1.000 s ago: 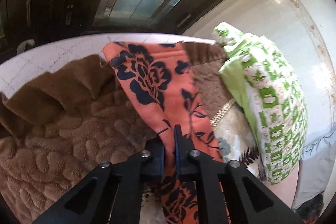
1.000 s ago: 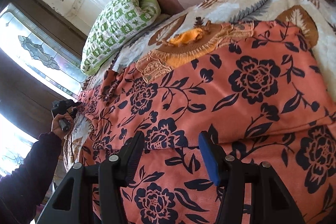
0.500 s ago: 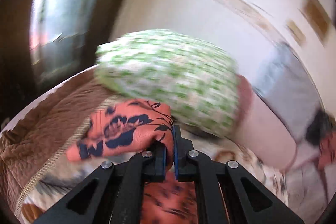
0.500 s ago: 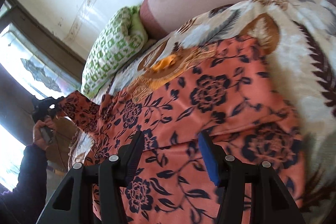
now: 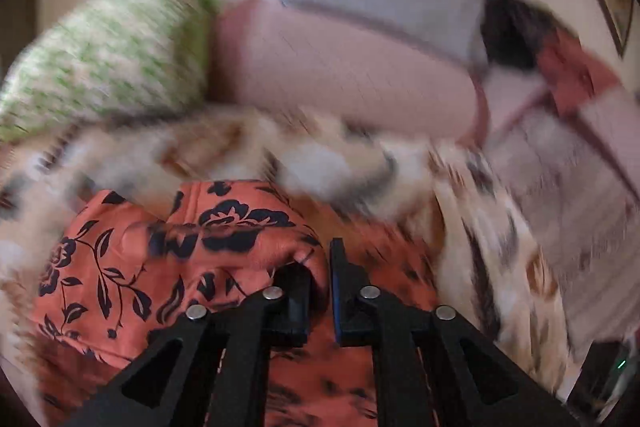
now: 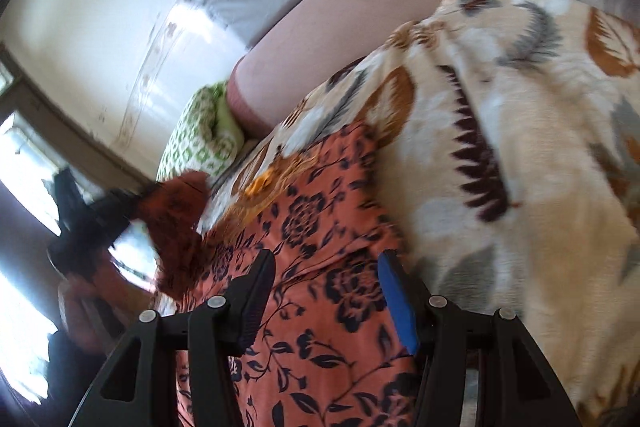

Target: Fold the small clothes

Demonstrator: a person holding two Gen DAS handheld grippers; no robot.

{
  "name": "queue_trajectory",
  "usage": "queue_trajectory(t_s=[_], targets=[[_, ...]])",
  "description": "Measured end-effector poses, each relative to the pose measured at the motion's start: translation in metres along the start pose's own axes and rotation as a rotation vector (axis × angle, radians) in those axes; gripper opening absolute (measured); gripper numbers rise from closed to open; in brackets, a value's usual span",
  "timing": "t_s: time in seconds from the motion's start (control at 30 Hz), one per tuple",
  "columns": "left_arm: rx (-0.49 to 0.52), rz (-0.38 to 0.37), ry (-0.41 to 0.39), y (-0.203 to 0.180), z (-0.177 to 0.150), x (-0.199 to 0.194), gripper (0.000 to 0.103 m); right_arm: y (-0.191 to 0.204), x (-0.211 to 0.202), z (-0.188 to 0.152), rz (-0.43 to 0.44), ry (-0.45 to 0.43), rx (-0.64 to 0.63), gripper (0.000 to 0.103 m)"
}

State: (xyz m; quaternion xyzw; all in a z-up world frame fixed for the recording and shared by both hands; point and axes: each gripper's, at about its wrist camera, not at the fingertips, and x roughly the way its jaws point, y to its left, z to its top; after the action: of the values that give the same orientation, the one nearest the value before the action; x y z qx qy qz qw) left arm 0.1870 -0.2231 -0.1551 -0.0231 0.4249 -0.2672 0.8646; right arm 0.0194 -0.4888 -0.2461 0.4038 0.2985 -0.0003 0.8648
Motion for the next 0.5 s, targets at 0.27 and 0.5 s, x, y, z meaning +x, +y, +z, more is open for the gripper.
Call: queue_trajectory(t_s=[0.27,0.5], targets=[[0.244,-0.016,0.142,-0.041,-0.047,0.005,0.060,0.007,-0.008,0.010,-0.033,-0.031,-0.009,0.078],[0.065,0.030,0.009,0.086,-0.025,-0.077,0.074,0.059,0.044,0.011,-0.066,0.098,-0.158,0.078]])
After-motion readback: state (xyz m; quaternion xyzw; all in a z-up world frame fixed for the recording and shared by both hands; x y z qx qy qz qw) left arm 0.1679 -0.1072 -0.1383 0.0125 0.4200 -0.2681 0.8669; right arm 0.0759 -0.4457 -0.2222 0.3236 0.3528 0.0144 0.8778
